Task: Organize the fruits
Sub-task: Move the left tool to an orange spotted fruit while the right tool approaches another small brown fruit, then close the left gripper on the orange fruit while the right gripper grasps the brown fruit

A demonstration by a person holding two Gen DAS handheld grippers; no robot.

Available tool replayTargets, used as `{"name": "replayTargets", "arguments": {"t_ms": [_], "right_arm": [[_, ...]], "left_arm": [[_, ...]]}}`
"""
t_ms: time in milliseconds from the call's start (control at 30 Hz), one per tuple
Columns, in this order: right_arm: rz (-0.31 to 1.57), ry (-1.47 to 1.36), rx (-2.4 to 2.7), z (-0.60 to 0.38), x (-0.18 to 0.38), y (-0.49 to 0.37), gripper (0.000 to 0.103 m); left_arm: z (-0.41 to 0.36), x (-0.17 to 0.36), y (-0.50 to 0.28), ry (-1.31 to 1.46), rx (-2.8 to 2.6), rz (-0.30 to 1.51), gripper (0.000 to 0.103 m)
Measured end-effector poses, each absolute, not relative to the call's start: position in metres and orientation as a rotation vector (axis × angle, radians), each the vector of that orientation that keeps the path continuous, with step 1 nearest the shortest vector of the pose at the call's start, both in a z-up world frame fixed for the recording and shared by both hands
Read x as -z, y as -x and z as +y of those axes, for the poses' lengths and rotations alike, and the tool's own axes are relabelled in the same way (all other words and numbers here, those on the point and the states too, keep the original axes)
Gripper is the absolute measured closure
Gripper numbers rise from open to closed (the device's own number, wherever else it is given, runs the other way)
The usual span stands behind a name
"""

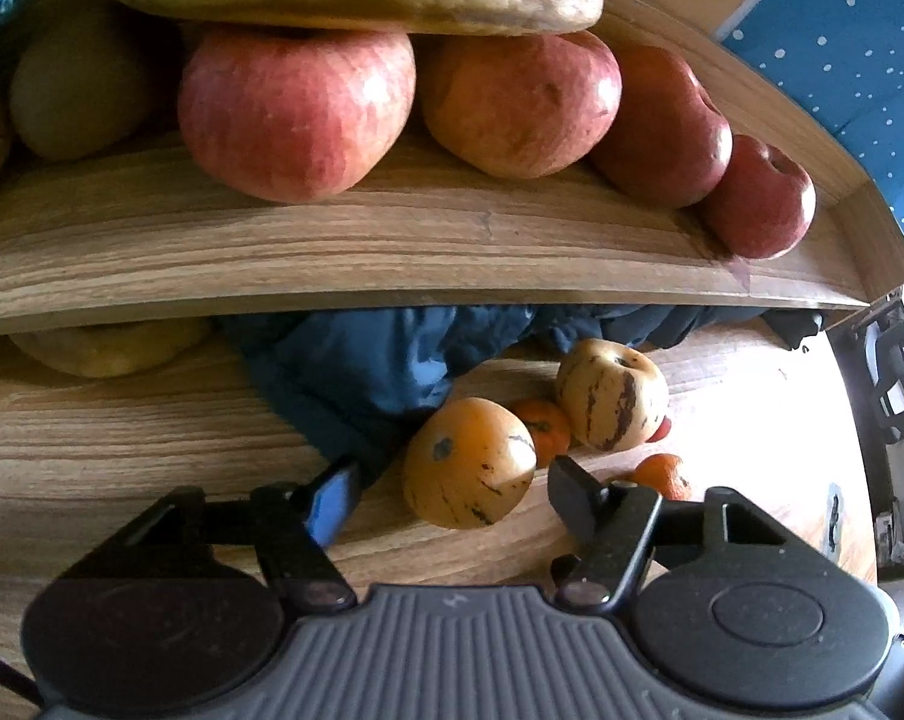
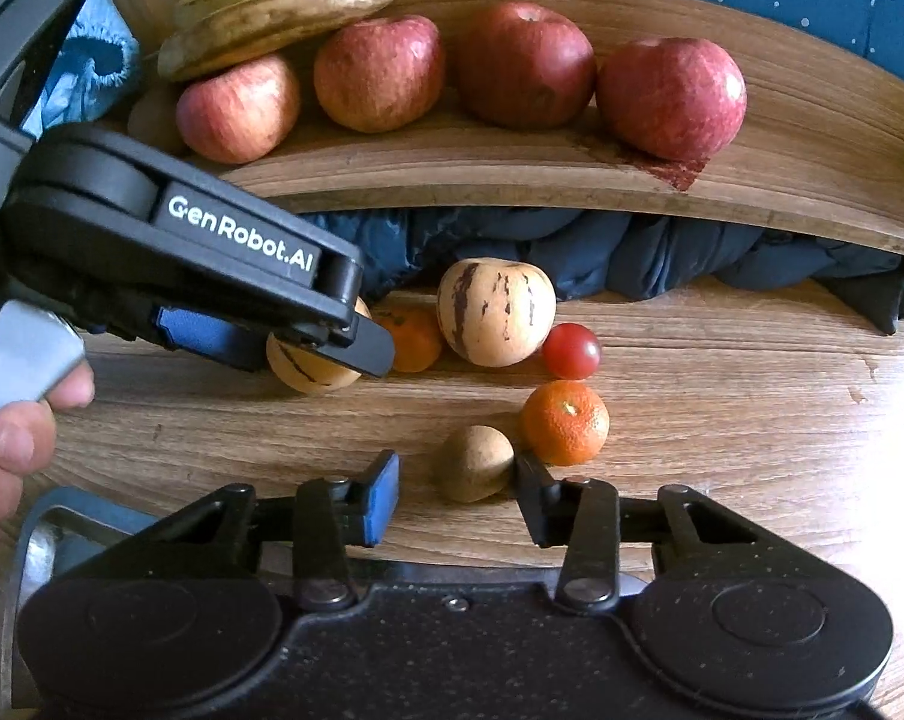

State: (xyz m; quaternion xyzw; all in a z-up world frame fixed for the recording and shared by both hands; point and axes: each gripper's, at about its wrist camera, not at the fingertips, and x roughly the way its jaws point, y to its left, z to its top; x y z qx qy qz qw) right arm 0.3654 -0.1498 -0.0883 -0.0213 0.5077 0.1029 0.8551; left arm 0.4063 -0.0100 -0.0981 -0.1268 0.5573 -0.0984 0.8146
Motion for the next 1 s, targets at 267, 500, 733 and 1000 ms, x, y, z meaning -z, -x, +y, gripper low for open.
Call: {"name": "replayTargets", "arguments": {"t_ms": [267,500,733,1000], "right_arm": [[1.058,0.049,-0.211,-0.1495,0.0869,-0.3642,0.067],[1.056,0.046,-0.204,-0.1499,0.0846,-0.3613,0.072],[1.058,0.043,-0.204,-0.1507,0.0842,-0.3621,0.072],[1.059,0.046,-0.209,-0.1514,0.0848,-0.3642,0.072]], "left_arm": [[-0.009,0.0974,-0.405,0.297,0.19,1.218,0.039],[-0.005,0.0987,-0.4058,0.362,0.178,1.235,0.041],[-0.0033,0.0987,-0.4096,0.378,0.169,1.261,0.052],[-0.0045,0.1006,-0.4089,0.387,0.165,1.258,0.052]]}}
